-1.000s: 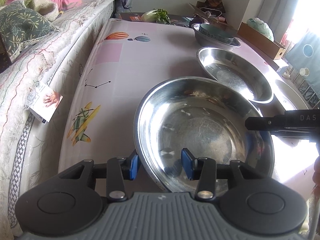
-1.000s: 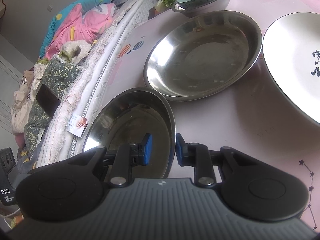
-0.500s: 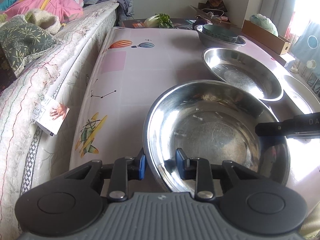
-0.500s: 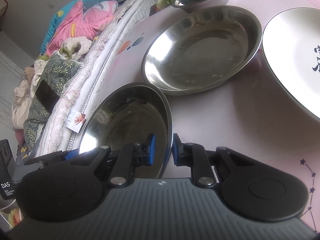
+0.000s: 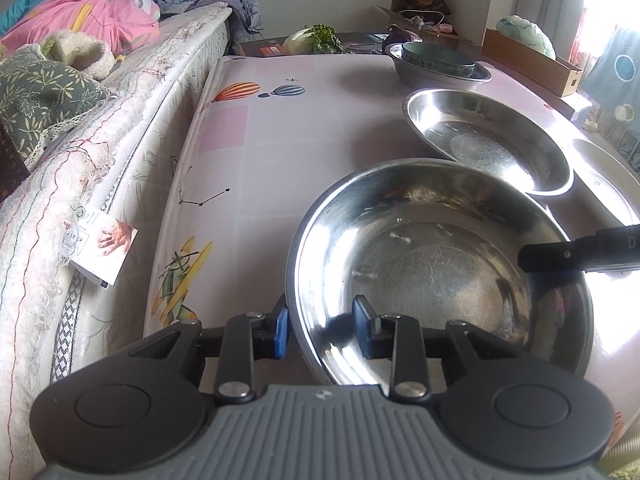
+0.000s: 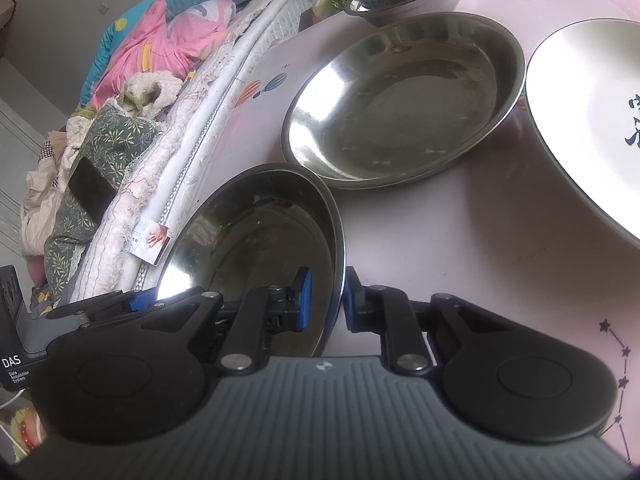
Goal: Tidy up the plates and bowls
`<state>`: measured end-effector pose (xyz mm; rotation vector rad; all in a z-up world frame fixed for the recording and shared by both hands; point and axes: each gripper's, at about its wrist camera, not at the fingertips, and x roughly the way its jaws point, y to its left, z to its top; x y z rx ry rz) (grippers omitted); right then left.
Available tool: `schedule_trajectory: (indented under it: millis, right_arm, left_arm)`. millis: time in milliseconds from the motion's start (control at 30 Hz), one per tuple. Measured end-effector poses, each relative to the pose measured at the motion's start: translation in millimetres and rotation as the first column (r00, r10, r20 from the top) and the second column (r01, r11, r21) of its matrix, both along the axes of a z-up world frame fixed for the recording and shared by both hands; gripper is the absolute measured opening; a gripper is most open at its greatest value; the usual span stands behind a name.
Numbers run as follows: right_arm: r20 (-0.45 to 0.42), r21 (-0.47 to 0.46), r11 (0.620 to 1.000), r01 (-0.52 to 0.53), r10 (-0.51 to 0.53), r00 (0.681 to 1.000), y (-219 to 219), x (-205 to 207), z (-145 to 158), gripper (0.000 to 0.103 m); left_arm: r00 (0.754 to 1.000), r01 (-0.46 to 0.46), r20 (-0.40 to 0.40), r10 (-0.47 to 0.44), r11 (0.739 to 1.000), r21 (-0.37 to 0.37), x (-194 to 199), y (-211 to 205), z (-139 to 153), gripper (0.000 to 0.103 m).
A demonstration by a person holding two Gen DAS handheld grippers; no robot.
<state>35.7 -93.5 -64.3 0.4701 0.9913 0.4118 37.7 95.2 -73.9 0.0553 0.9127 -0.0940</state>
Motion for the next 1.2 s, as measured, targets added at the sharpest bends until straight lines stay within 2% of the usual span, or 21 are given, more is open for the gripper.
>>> schedule_trajectory:
  millis: [567,867,1200]
  right_arm:
    - [0.002,-0.005,1.0,0.0,0.0,1.0,-0.2,0.5,-0.4,0.015]
    - [-0.003,-0.007,1.0,0.012,-0.012,1.0,-6.7,1.3,-1.3,0.016]
    - [-0.004,-0.012,1.0,0.017,-0.017,1.0,-5.6,0.9,-0.5,0.018]
  left_arm:
    - [1.0,-0.008,-0.004,0.008,1.0,-0.001,-1.5,-0.6,0.8,0.033]
    - [1.0,0.003,-0.018,-0.004,0.999,-0.038,-8.1,-2.6,1.7,0.033]
    - [1.0,0.009,-0.022,-0.01,0.999,-0.046,-8.6,-3.7,1.7,0.033]
